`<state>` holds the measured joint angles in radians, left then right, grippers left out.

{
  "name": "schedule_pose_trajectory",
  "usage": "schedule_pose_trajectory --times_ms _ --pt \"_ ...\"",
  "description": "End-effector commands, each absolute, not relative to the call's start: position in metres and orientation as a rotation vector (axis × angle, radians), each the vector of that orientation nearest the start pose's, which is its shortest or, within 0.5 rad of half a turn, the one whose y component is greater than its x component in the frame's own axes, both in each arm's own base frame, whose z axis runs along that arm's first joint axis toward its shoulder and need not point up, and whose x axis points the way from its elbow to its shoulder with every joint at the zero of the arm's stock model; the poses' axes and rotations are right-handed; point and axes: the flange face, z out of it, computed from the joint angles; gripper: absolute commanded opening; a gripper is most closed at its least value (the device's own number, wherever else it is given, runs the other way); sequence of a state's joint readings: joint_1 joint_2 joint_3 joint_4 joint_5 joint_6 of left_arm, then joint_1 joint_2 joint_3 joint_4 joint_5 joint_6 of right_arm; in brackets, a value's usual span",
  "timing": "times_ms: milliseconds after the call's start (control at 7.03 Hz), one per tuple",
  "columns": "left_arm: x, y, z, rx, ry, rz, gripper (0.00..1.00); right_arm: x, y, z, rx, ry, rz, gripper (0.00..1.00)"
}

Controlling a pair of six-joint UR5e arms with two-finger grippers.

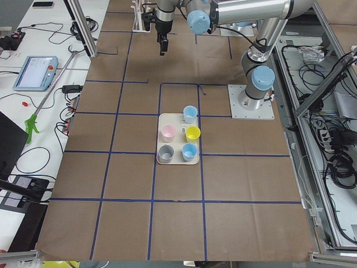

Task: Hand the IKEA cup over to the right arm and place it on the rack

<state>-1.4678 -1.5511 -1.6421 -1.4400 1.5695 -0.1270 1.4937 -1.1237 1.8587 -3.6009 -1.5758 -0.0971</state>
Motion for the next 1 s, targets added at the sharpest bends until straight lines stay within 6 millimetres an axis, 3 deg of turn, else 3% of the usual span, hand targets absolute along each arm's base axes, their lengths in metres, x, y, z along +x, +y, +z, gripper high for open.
schedule_pose_trajectory --times_ms 0,427,569,854 --pt "-0.076 -0.487 0.476 -0.317 3.035 0.013 0.99 0.073 -0.616 0.323 0.008 2.606 -1.966 0.1" --pt "-0.063 -0.472 0.458 -0.091 3.052 0.079 0.99 0.072 -0.616 0.301 0.015 2.638 -1.918 0.1" --pt "-0.038 -0.459 0.448 -0.055 3.059 0.102 0.99 0.072 -0.613 0.294 0.031 2.648 -1.89 0.1" --pt "0.036 -0.426 0.418 -0.03 3.09 0.168 0.99 0.075 -0.619 0.278 0.063 2.636 -1.844 0.09"
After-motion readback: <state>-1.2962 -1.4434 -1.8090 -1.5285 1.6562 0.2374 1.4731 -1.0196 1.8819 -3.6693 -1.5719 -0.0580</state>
